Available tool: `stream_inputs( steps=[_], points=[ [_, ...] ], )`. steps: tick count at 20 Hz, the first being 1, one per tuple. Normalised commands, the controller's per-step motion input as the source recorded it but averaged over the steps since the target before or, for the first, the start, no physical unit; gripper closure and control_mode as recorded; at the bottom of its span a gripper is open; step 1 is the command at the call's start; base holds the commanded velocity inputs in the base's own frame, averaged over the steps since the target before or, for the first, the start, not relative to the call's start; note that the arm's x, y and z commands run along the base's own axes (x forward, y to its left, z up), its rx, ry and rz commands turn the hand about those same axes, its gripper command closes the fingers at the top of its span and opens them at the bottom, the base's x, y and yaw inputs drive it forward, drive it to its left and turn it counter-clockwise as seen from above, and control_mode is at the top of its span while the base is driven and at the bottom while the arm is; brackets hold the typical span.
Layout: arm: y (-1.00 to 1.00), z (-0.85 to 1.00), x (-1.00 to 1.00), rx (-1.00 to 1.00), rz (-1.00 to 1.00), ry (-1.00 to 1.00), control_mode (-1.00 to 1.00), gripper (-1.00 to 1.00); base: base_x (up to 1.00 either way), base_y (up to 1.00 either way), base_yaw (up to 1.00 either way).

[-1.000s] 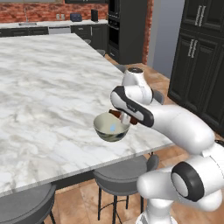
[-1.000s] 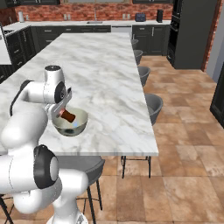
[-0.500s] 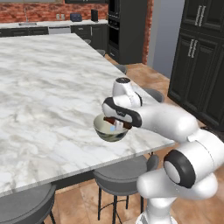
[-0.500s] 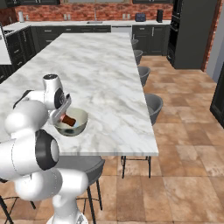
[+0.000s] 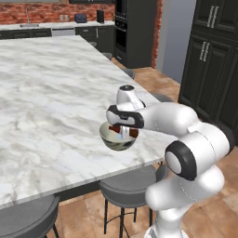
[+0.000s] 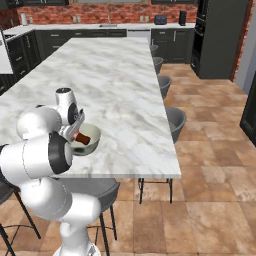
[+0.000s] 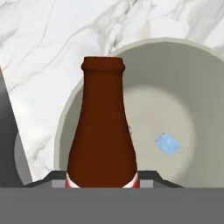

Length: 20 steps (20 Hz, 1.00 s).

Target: Open the fridge, grab two sodas, and place both sodas inside the bowl with ice on the dining counter.

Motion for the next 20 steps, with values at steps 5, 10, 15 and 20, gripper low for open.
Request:
stream_inputs(
  steps=[5, 10, 15, 20],
  points=[
    [0.03, -0.29, 0.24, -0.03, 0.04, 0.04, -1.0, 1.0, 0.0, 0.0, 0.0],
    [0.01, -0.13, 0.1, 0.0, 0.03, 0.02, -1.0, 1.0, 0.0, 0.0, 0.0],
    [0.02, -0.15, -0.13, 0.01, 0.0, -0.03, -1.0, -1.0, 0.0, 0.0, 0.0],
    [0.0, -0.07, -0.13, 0.02, 0.0, -0.02, -1.0, -1.0, 0.0, 0.0, 0.0]
  ],
)
